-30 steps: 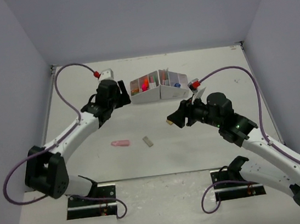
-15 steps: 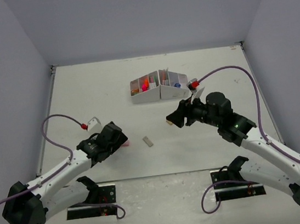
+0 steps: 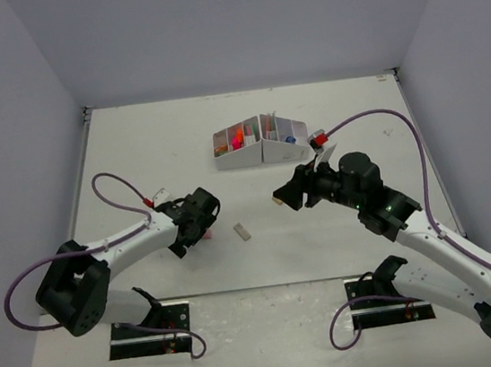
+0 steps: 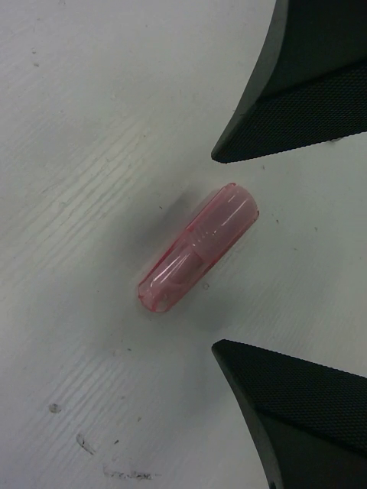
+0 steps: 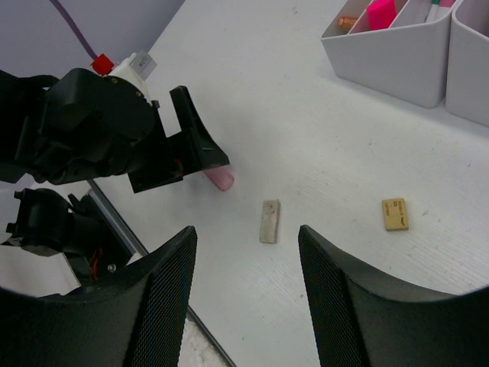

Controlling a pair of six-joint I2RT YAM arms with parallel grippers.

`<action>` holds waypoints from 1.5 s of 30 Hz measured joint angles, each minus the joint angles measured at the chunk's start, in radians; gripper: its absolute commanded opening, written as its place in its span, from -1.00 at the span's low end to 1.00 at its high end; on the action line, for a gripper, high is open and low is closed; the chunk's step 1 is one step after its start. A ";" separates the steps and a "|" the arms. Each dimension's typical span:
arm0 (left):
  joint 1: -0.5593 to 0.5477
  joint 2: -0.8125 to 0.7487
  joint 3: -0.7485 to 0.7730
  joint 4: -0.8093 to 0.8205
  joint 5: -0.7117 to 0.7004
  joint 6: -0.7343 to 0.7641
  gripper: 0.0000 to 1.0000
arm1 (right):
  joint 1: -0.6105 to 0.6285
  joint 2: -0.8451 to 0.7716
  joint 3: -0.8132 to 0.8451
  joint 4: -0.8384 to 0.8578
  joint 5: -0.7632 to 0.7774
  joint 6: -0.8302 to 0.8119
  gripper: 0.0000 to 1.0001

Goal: Sort the stationery into containers
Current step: Pick up the stationery from the center of the board, then place the stationery in the storage box.

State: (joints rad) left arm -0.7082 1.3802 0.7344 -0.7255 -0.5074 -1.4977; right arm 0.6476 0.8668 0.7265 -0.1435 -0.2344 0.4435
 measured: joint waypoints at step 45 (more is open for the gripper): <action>0.292 0.389 0.515 0.726 0.520 1.166 -1.00 | 0.000 -0.067 -0.017 0.000 0.012 -0.010 0.16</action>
State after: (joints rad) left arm -0.4161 1.7691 1.2491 0.0007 0.0127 -0.3319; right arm 0.6476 0.7996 0.7093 -0.1431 -0.2222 0.4332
